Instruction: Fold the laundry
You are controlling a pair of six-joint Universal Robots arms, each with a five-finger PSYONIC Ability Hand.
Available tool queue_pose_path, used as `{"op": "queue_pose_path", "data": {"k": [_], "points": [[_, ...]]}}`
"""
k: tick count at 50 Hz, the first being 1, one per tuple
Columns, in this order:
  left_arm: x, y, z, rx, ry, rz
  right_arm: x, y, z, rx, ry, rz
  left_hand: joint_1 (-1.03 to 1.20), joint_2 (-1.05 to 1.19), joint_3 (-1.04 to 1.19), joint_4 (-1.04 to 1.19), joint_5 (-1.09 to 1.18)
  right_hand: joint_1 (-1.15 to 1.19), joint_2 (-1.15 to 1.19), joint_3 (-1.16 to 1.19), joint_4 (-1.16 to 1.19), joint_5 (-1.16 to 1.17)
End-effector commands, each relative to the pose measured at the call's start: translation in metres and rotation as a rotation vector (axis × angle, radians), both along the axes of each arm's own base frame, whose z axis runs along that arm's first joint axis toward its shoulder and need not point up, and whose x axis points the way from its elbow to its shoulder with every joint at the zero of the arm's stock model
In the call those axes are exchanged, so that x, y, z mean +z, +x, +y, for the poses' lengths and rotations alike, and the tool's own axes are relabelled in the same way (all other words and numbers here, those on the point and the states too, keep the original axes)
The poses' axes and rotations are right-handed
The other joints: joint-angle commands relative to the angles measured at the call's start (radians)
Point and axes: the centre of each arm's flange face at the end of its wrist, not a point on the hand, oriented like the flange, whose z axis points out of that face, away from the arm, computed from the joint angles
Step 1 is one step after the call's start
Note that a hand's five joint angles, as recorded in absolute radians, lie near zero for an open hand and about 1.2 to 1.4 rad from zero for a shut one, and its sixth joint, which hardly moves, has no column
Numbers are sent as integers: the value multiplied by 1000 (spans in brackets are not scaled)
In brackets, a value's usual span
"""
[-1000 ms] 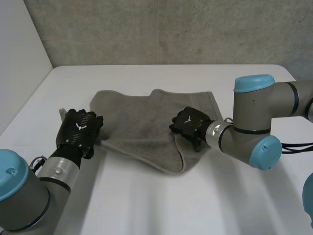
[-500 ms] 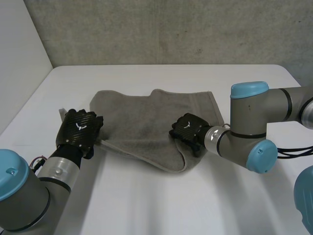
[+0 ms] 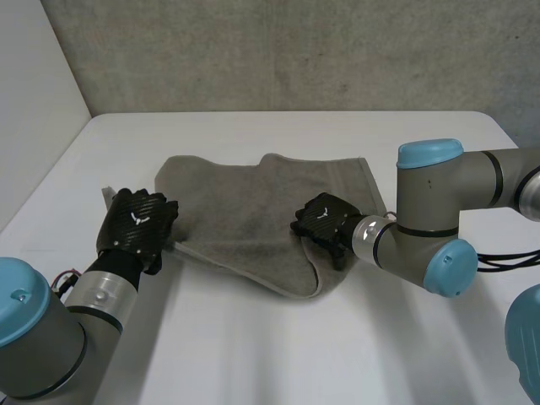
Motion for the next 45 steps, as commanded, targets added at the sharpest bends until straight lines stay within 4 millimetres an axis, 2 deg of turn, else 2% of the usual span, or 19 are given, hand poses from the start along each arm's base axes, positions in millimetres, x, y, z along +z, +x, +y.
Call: {"op": "queue_pose_path", "data": {"k": [1,14,20,27,34,40,45], "points": [[0,0,0,1,-1,0,-4,1,-1,-1,3,4,246,180,179,178,230,-61,-67,-55,-56,-25],[0,0,0,0,1,0,-7,2,-5,-3,1,2,246,180,179,178,230,-12,-17,-5,-7,25],[0,0,0,0,-1,0,-1,3,-6,-6,-11,-7,246,180,179,178,230,354,349,361,360,391],[0,0,0,0,1,0,10,3,-7,-21,-20,-29,246,180,179,178,230,579,573,585,584,615],[0,0,0,1,-1,0,16,1,-10,-56,15,-76,246,180,179,178,230,976,971,983,981,1013],[0,0,0,1,-1,0,17,-3,-12,-68,18,-75,246,180,179,178,230,977,971,984,982,1013],[0,0,0,1,-1,0,31,-14,-16,-103,1,-82,246,180,179,178,230,977,971,984,982,1013]]}}
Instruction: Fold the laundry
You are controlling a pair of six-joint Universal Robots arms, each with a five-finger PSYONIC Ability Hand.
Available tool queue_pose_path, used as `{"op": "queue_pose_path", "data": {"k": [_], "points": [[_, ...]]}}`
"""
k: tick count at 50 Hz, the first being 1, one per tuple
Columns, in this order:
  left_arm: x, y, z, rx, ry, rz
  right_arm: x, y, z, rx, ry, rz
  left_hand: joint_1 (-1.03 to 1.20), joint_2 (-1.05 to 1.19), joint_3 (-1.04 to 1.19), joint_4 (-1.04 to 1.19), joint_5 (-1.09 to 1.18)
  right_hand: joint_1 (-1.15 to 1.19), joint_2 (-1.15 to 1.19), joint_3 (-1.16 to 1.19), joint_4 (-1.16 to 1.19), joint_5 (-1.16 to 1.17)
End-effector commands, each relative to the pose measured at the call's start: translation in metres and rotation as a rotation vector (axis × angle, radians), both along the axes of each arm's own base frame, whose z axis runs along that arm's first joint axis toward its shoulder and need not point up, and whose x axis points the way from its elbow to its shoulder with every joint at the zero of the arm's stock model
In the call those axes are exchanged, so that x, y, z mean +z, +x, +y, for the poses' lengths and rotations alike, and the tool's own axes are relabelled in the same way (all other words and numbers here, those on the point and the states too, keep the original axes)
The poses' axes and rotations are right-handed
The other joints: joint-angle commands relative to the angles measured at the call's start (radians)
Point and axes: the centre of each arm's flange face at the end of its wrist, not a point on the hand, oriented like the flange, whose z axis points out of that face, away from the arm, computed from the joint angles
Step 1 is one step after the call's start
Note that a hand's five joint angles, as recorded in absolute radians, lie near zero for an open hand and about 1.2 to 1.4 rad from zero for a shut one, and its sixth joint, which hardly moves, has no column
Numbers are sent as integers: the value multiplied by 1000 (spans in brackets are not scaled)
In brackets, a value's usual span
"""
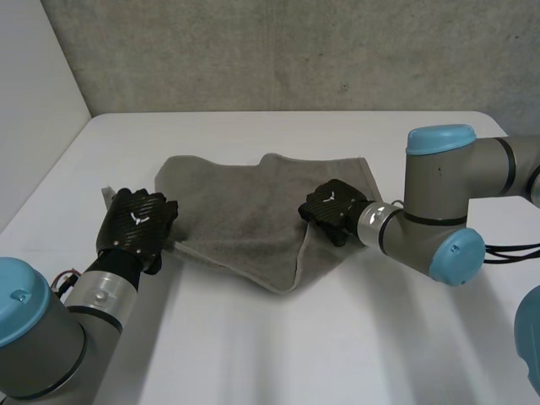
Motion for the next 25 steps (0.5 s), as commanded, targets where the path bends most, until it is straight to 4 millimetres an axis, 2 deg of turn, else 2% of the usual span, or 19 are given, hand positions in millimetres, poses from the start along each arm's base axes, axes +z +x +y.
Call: {"op": "queue_pose_path", "data": {"k": [1,3,6,8,9,11,12,14,15,16,17,18,19,21,22,25], "points": [[0,0,0,0,0,0,13,-11,-5,-34,-15,-4,246,180,179,178,230,75,70,76,62,72],[0,0,0,-1,1,-1,24,-21,-3,-61,-11,-15,246,180,179,178,230,75,70,76,62,72],[-1,0,0,-1,4,-2,31,-28,-3,-79,-9,-23,246,180,179,178,230,75,70,76,62,72],[-2,0,0,-1,6,-2,43,-44,2,-116,2,-37,246,180,179,178,230,75,70,76,62,72],[-2,0,0,-1,7,-3,43,-44,2,-116,2,-37,246,180,179,178,230,75,70,76,62,72],[-3,0,0,-1,10,-4,53,-63,5,-168,3,-55,246,180,179,178,230,75,70,76,62,72],[-3,0,0,-1,10,-4,53,-63,5,-168,3,-55,246,180,179,178,230,75,70,76,62,72],[-3,0,1,-3,13,-5,55,-81,11,-215,5,-56,208,142,142,140,193,75,70,76,62,72],[-7,0,0,-1,24,-10,55,-81,11,-215,5,-56,133,66,66,64,117,75,70,76,62,72],[-9,0,0,-3,30,-14,55,-90,14,-235,7,-56,24,-42,-42,-44,9,75,70,76,62,72],[-9,0,0,-3,30,-15,55,-90,14,-236,7,-56,23,-43,-43,-45,8,75,70,76,62,72],[-12,0,0,-3,39,-18,54,-97,18,-252,9,-57,-137,-203,-203,-205,-152,75,70,76,62,72],[-12,0,0,-3,39,-18,53,-104,21,-271,6,-58,-138,-204,-205,-206,-154,75,70,76,62,72],[-19,0,0,-2,59,-28,51,-111,21,-294,5,-60,-457,-523,-524,-525,-472,75,70,76,62,72],[-19,0,0,-2,60,-29,46,-120,21,-322,9,-60,-458,-524,-525,-526,-474,75,70,76,62,72],[-27,-1,-1,-2,82,-43,43,-128,20,-345,13,-59,-514,-580,-581,-582,-530,75,70,76,62,72]]}}
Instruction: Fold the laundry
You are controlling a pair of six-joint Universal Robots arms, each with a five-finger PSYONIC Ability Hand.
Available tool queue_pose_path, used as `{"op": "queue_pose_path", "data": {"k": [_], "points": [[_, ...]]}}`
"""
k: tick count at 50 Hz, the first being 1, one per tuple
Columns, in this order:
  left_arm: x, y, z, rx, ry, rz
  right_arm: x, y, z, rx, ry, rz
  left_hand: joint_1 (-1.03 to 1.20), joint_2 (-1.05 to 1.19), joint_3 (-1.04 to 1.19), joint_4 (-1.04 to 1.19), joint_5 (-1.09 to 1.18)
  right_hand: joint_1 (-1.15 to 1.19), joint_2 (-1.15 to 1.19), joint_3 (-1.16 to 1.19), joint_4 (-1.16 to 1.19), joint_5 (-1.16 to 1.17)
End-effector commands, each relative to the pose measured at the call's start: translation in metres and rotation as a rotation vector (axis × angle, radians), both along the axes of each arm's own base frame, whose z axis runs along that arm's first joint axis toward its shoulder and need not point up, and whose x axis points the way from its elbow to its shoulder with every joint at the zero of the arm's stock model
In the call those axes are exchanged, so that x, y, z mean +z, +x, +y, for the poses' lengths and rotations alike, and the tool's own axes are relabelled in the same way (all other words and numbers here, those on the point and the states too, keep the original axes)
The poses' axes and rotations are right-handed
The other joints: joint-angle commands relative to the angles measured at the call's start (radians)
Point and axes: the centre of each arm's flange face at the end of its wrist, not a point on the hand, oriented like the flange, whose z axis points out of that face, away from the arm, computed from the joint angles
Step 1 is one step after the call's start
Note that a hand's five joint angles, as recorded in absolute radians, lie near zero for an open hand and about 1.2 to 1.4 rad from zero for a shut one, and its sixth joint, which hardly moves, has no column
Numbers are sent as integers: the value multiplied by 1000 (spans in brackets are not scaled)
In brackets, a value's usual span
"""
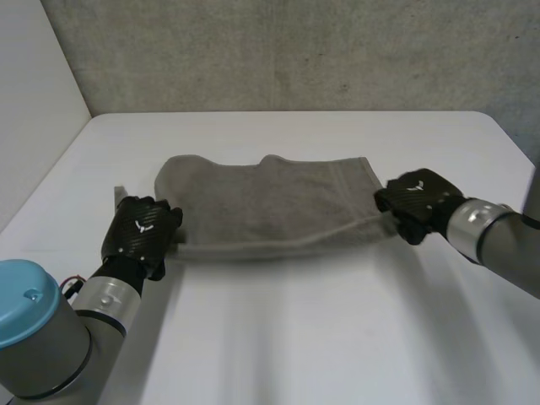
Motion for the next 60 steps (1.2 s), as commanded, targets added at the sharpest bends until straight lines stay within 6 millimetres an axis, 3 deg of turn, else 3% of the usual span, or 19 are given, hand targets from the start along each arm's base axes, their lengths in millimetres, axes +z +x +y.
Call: {"op": "queue_pose_path", "data": {"k": [1,10,21,29,33,42,60], "points": [[-16,-1,-2,-2,45,-28,-13,-30,2,-91,11,-2,-109,-106,-107,-105,-107,72,70,59,62,72],[-22,-1,-5,-6,41,-77,-29,-54,-2,-186,5,-69,-294,-291,-292,-291,-293,72,70,59,62,72],[-20,3,-13,12,25,-93,-31,-59,-5,-209,24,-128,-315,-312,-313,-311,-313,72,70,59,62,72],[-8,12,-34,31,-11,-70,-32,-58,-4,-200,25,-128,-327,-324,-325,-323,-325,72,70,59,62,72],[6,17,-56,4,-45,-44,-33,-58,-4,-198,27,-125,-329,-326,-328,-326,-328,72,70,59,62,72],[20,12,-78,-58,22,-32,-36,-56,-2,-187,35,-124,-309,-306,-307,-306,-308,72,70,59,62,72],[-6,12,-64,-133,157,-34,-37,-57,-3,-182,34,-123,-309,-306,-307,-306,-308,72,70,59,62,72]]}}
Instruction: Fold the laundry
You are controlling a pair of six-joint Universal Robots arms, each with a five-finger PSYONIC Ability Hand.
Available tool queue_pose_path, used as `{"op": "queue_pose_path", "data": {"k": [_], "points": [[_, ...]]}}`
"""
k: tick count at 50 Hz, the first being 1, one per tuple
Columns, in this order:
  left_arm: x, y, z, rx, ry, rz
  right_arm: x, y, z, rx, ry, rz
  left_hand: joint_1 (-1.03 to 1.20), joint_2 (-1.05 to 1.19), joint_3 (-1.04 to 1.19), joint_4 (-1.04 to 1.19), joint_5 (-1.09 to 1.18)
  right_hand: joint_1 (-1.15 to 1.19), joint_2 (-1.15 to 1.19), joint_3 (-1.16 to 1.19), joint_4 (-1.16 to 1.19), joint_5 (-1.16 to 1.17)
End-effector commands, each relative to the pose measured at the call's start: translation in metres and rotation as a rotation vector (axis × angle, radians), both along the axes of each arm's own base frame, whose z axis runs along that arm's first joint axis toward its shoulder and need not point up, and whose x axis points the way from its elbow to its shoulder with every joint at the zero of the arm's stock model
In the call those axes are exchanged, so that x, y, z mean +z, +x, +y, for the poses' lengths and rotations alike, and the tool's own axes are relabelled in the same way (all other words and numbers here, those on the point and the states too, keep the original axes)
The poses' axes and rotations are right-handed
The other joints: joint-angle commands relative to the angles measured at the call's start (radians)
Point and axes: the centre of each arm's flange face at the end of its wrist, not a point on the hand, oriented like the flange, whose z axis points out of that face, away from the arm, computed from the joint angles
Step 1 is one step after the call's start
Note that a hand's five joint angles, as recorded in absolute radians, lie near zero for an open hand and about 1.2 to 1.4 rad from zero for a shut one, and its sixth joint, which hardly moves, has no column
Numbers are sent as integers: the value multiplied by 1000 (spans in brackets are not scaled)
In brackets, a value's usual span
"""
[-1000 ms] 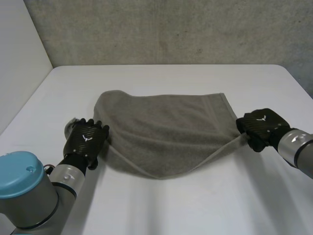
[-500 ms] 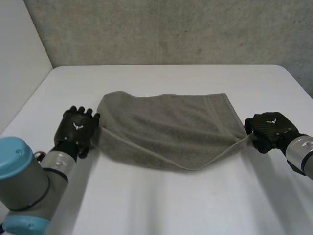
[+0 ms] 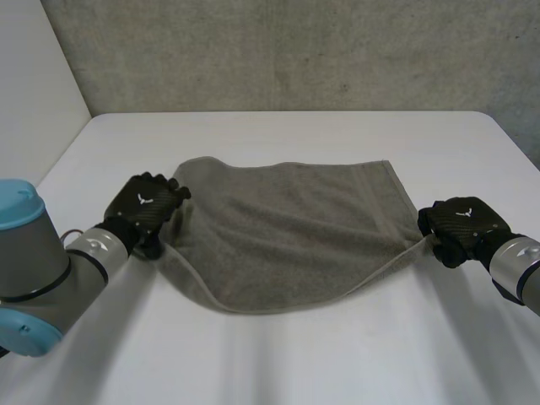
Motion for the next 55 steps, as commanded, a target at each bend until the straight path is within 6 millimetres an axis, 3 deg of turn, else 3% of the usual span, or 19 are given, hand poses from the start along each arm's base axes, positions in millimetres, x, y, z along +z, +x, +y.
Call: {"op": "queue_pose_path", "data": {"k": [1,11,20,27,34,35,36,45,47,48,49,50,51,52,53,54,55], "points": [[-9,6,4,8,22,-8,0,0,-1,1,-1,1,78,79,79,79,83,69,70,54,62,72],[-9,19,-4,56,23,-20,1,-1,-2,0,-6,0,454,455,454,454,459,69,70,54,62,72],[-7,44,-2,118,62,-75,1,-2,-4,-8,-8,1,475,475,475,475,480,69,70,54,62,72],[-14,47,6,101,79,-147,1,-2,-3,-8,-8,1,492,493,493,493,497,69,70,54,62,72],[-16,47,7,91,73,-180,1,-3,-3,-8,-6,1,856,857,857,857,861,69,70,54,62,72],[-15,47,7,91,70,-178,1,-3,-3,-8,-6,1,1045,1046,1046,1046,1050,69,70,54,62,72],[-14,47,7,94,66,-174,1,-3,-3,-8,-6,1,1067,1068,1068,1068,1072,69,70,54,62,72],[13,48,9,105,-3,-162,8,-2,-2,-8,-17,-2,1067,1068,1068,1068,1072,69,70,54,62,72],[43,49,14,117,-73,-149,17,-2,-2,-13,-40,-4,1067,1068,1068,1068,1072,69,70,54,62,72],[43,49,14,117,-74,-149,36,-2,1,-15,-96,-9,1067,1068,1068,1068,1072,69,70,54,62,72],[62,51,16,130,-122,-139,67,-1,8,-10,-179,-13,1067,1068,1068,1068,1072,69,70,54,62,72],[80,52,19,142,-168,-122,67,-1,8,-9,-180,-13,1067,1068,1068,1068,1072,69,70,54,62,72],[80,52,19,142,-169,-122,91,-1,11,-10,-247,-17,1067,1068,1068,1068,1072,69,70,54,62,72],[102,53,21,154,-228,-92,115,-2,13,-13,-308,-25,1067,1068,1068,1068,1072,69,70,54,62,72],[127,53,25,161,-290,-52,115,-2,13,-13,-308,-25,1067,1068,1068,1068,1072,69,70,54,62,72],[127,53,25,161,-291,-52,139,-2,15,-16,-366,-42,1067,1068,1068,1068,1072,69,70,54,62,72],[153,53,29,168,-348,0,167,-3,18,-25,-424,-70,1067,1068,1068,1068,1072,69,70,54,62,72]]}}
